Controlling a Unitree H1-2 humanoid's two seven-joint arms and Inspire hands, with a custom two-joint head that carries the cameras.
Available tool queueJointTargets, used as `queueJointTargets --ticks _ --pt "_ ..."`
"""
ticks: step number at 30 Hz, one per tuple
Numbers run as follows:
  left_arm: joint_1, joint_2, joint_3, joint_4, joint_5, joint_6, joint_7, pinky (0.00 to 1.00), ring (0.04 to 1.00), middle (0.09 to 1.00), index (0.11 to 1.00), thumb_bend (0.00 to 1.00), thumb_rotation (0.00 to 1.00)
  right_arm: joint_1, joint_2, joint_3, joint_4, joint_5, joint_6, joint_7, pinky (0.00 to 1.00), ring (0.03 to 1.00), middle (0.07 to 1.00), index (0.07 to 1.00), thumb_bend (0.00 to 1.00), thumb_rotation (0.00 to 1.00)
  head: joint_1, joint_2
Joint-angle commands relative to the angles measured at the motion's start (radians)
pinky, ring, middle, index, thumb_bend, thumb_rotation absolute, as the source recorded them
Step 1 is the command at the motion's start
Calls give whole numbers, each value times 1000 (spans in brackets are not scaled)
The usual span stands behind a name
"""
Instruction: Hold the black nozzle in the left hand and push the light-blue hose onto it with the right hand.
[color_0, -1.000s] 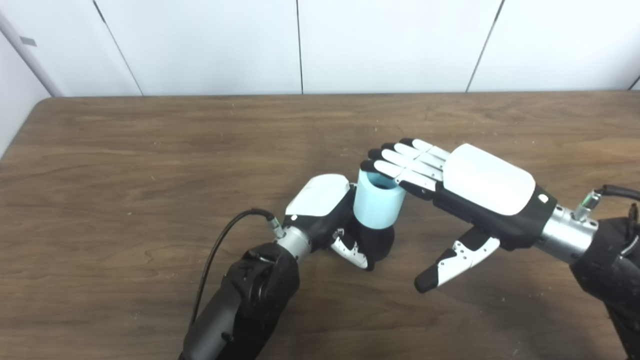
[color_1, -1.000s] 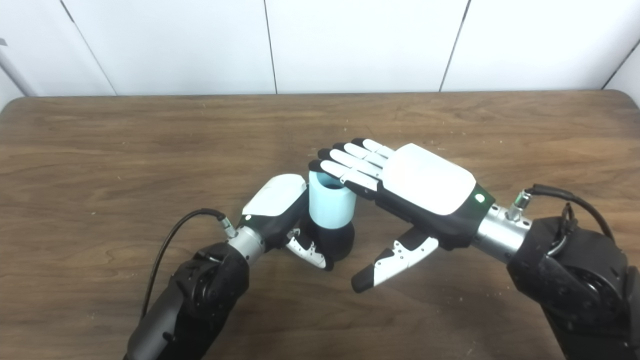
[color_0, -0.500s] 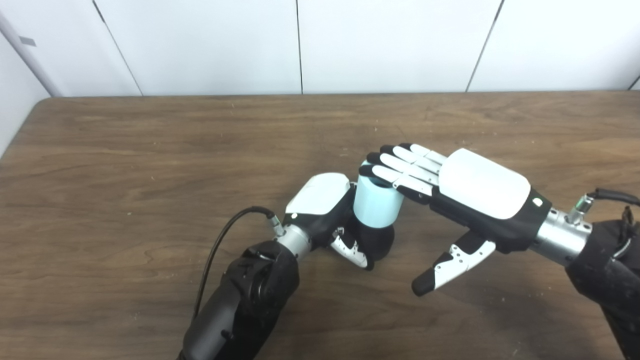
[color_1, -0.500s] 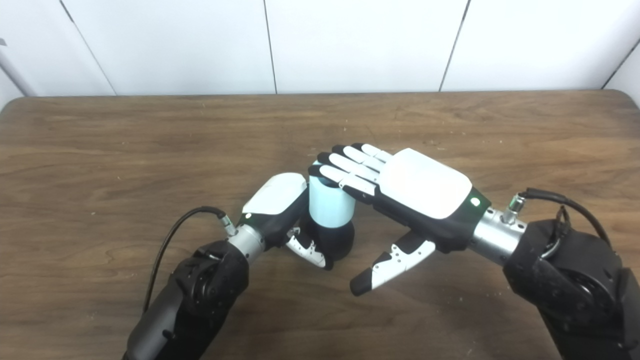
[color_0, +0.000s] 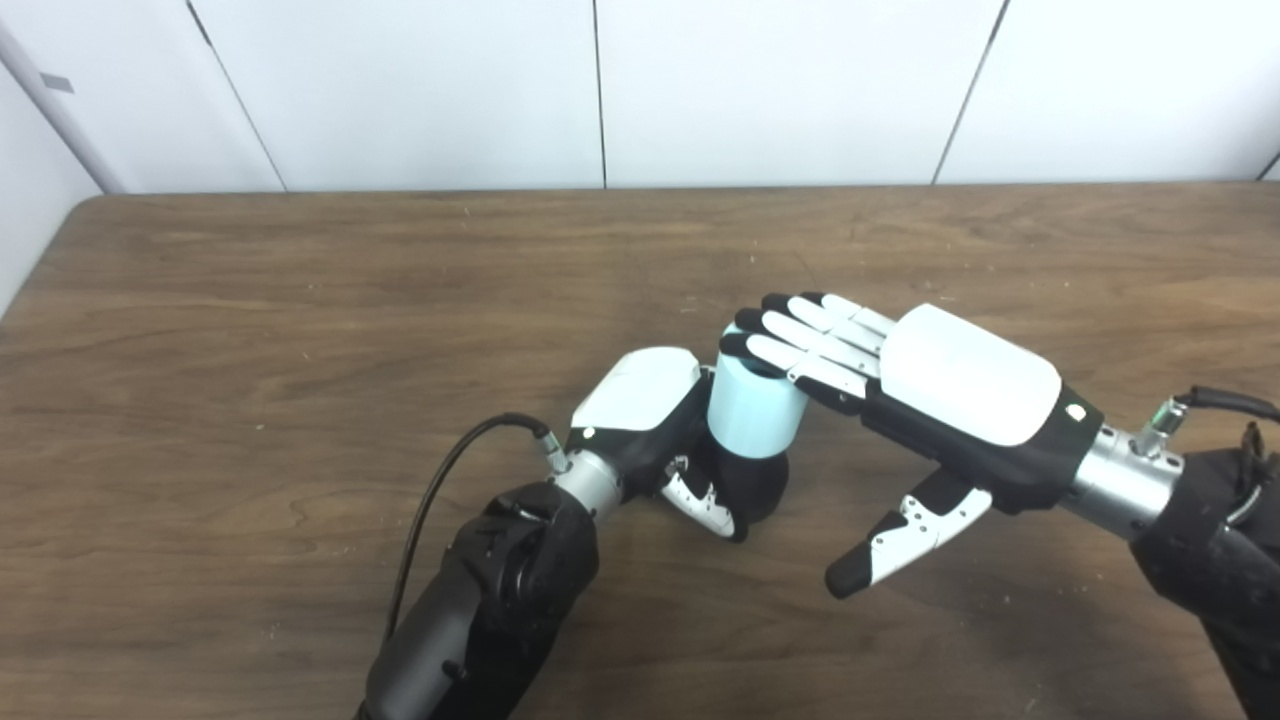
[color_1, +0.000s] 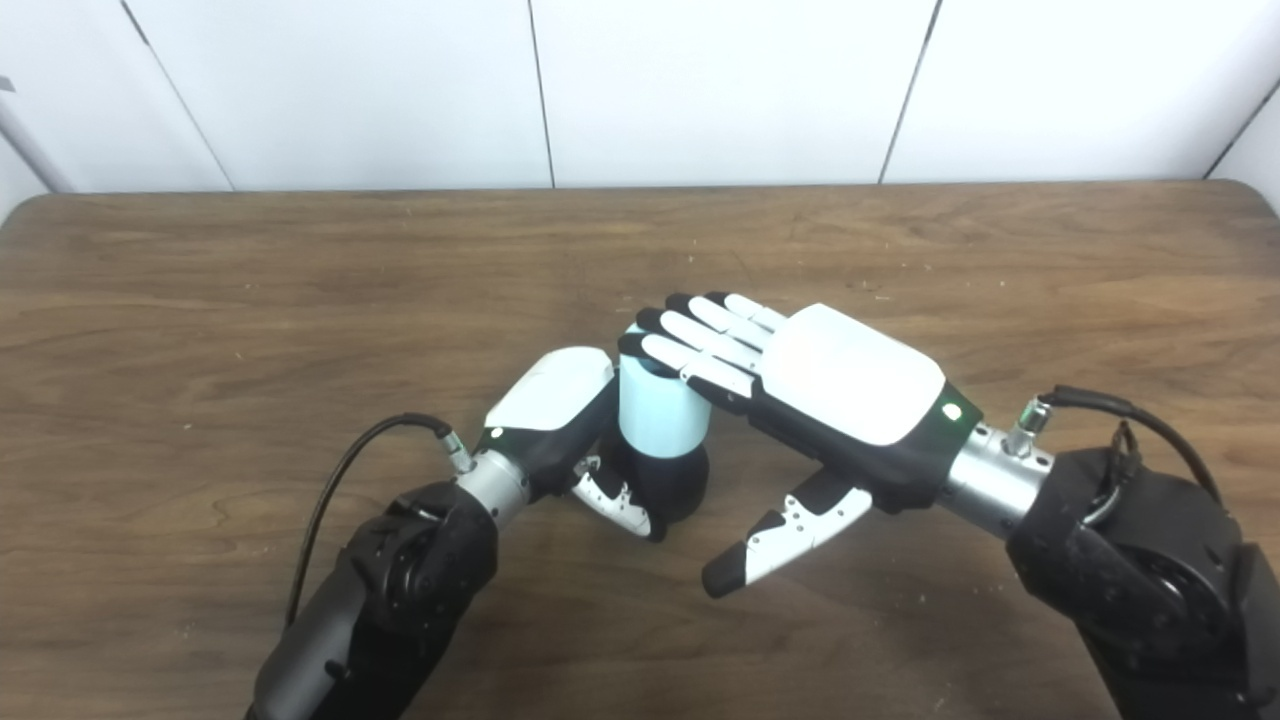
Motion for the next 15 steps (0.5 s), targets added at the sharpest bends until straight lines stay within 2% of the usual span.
queueJointTargets --ticks 1,15 --pt "69 8 -32 65 -36 52 -137 636 655 556 453 511 0 14 -25 10 7 5 -33 -6 1000 1000 1000 988 615 1000 1 3" --pt "72 11 -29 61 -37 52 -135 598 630 553 456 511 0 111 -33 69 23 -62 -58 -28 1000 1000 1000 996 614 1000 -3 7"
